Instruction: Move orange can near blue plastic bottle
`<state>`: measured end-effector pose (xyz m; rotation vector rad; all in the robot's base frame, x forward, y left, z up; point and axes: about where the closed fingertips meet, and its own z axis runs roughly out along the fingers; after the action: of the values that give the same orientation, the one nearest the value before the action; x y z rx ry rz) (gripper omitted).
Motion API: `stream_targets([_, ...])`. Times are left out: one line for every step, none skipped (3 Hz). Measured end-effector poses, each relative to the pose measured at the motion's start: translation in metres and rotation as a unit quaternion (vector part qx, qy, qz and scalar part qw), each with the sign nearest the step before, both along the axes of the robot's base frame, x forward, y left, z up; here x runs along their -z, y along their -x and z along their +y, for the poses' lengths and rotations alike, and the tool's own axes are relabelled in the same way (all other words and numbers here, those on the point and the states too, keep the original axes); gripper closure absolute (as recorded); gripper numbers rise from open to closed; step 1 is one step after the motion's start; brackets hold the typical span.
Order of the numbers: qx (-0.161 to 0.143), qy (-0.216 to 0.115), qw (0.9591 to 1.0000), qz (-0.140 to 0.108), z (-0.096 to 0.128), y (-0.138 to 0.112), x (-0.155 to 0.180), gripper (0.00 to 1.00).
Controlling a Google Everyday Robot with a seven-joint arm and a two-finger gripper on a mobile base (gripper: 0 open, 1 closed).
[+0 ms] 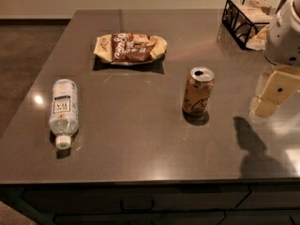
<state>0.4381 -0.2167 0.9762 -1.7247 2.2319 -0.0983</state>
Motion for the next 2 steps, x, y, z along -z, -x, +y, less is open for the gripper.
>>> stream_targets([0.0,0.0,1.0,0.0,0.0,0.0,0.0,0.0])
stream_targets([0.005,-0.023,0.9997,-0.003,0.0037,-0.0028,0.0082,0.0])
